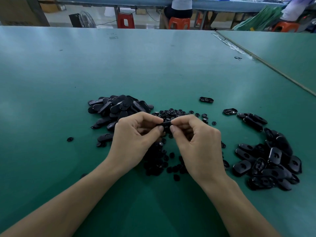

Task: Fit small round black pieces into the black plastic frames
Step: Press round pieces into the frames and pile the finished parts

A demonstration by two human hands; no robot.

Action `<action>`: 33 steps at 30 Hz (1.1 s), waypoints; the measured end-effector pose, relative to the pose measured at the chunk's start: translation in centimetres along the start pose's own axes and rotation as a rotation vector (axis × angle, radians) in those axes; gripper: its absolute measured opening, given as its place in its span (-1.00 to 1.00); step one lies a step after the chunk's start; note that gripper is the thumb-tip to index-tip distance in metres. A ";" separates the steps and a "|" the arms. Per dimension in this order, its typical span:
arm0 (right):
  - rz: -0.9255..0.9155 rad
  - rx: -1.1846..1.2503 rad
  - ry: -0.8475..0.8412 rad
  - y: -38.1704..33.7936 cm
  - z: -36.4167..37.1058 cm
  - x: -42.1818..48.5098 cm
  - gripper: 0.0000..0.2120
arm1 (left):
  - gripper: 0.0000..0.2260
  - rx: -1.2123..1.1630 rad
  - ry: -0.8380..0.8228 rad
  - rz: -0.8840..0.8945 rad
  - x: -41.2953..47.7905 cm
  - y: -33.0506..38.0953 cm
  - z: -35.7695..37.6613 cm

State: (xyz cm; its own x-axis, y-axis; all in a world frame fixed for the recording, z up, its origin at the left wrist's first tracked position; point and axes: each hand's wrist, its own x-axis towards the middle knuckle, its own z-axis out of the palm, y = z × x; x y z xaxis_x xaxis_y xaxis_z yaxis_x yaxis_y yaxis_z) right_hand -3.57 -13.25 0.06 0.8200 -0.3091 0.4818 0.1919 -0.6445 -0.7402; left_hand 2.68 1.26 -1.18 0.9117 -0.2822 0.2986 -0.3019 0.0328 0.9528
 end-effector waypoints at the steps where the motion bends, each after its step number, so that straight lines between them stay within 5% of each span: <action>1: -0.005 0.001 -0.017 0.0 0.0 0.0 -0.90 | -0.80 0.001 -0.002 0.002 0.0 0.0 0.0; 33: 0.075 0.083 -0.050 -0.5 0.0 -0.1 -0.83 | -0.76 0.193 -0.053 0.088 -0.3 0.3 0.3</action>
State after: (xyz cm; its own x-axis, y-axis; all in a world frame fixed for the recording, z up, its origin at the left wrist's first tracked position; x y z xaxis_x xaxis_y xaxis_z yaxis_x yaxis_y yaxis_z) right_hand -3.79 -12.91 0.37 0.8592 -0.3180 0.4007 0.1709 -0.5599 -0.8108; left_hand 2.20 1.06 -1.01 0.8651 -0.3370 0.3717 -0.4318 -0.1231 0.8935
